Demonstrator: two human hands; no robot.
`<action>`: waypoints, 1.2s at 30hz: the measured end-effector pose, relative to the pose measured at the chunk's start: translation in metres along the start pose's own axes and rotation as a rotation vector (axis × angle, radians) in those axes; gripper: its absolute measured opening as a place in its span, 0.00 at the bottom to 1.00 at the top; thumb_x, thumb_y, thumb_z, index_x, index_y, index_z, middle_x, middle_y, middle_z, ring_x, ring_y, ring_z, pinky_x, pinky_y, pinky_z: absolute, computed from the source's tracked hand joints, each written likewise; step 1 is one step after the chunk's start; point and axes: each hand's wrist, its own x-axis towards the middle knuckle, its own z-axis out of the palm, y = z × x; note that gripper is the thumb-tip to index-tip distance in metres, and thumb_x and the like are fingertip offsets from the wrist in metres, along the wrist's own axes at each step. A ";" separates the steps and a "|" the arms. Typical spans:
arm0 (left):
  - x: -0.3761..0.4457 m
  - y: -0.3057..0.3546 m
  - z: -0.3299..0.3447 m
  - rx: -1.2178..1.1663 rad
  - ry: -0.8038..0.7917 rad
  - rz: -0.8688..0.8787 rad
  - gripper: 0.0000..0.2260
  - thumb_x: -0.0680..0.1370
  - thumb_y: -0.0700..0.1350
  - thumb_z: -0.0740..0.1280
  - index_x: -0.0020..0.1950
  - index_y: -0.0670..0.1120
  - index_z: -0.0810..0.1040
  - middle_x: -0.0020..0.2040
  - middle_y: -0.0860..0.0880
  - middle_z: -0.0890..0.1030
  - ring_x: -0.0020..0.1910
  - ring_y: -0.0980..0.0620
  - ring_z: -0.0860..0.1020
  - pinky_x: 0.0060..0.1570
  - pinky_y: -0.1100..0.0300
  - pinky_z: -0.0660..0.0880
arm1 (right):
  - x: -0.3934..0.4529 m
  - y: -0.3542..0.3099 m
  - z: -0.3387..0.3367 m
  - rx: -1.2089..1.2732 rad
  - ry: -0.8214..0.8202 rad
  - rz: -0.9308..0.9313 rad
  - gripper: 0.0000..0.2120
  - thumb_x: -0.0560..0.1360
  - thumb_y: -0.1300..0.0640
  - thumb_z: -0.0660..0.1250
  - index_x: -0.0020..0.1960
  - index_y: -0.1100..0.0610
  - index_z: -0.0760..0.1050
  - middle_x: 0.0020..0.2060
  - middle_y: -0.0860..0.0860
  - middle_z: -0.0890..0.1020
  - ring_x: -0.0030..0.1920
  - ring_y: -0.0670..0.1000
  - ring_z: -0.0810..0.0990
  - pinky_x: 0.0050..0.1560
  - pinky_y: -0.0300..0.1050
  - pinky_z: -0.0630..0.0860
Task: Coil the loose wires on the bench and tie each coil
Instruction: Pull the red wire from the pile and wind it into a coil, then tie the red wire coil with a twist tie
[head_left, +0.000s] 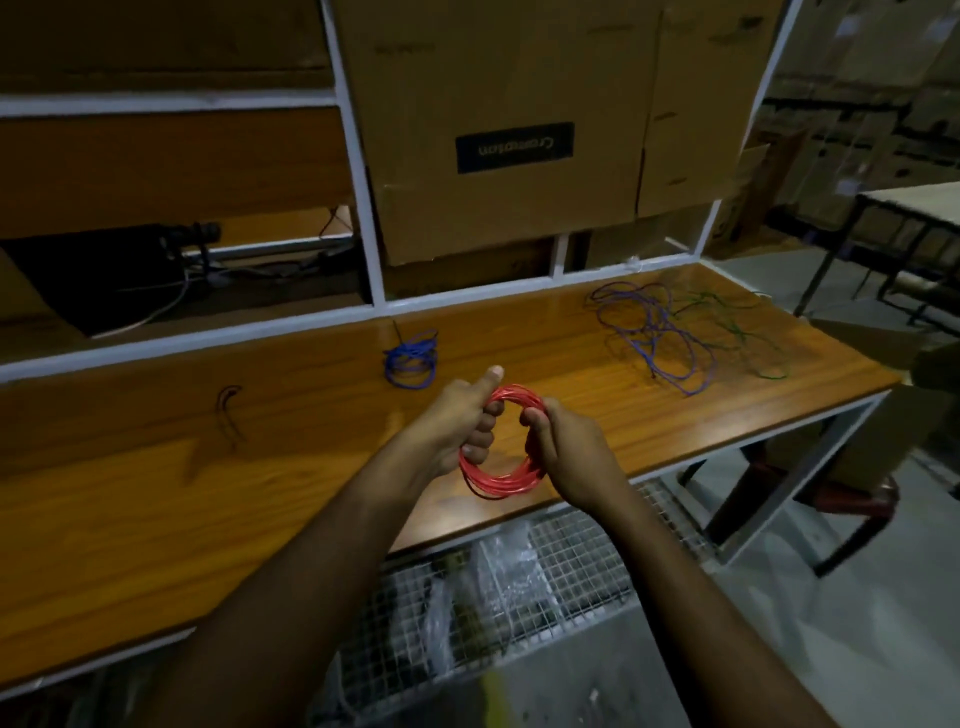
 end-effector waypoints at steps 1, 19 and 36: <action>0.000 -0.007 -0.009 -0.019 -0.003 -0.002 0.21 0.83 0.60 0.57 0.37 0.47 0.66 0.25 0.54 0.58 0.21 0.56 0.55 0.23 0.65 0.53 | 0.002 -0.003 0.009 0.005 -0.011 0.003 0.16 0.83 0.44 0.49 0.52 0.51 0.71 0.36 0.50 0.82 0.35 0.51 0.80 0.38 0.52 0.75; -0.025 -0.068 -0.278 0.286 0.108 0.066 0.28 0.84 0.60 0.49 0.41 0.44 0.79 0.34 0.45 0.82 0.35 0.47 0.81 0.39 0.57 0.75 | 0.069 -0.174 0.223 0.115 -0.384 -0.063 0.10 0.85 0.52 0.56 0.49 0.55 0.72 0.35 0.45 0.75 0.34 0.43 0.74 0.36 0.45 0.70; -0.003 -0.102 -0.393 0.468 0.539 0.074 0.21 0.83 0.50 0.59 0.30 0.46 0.70 0.28 0.50 0.69 0.28 0.52 0.67 0.31 0.58 0.59 | 0.107 -0.232 0.327 0.353 -0.357 0.067 0.05 0.84 0.49 0.57 0.52 0.49 0.69 0.43 0.48 0.82 0.41 0.42 0.82 0.36 0.38 0.78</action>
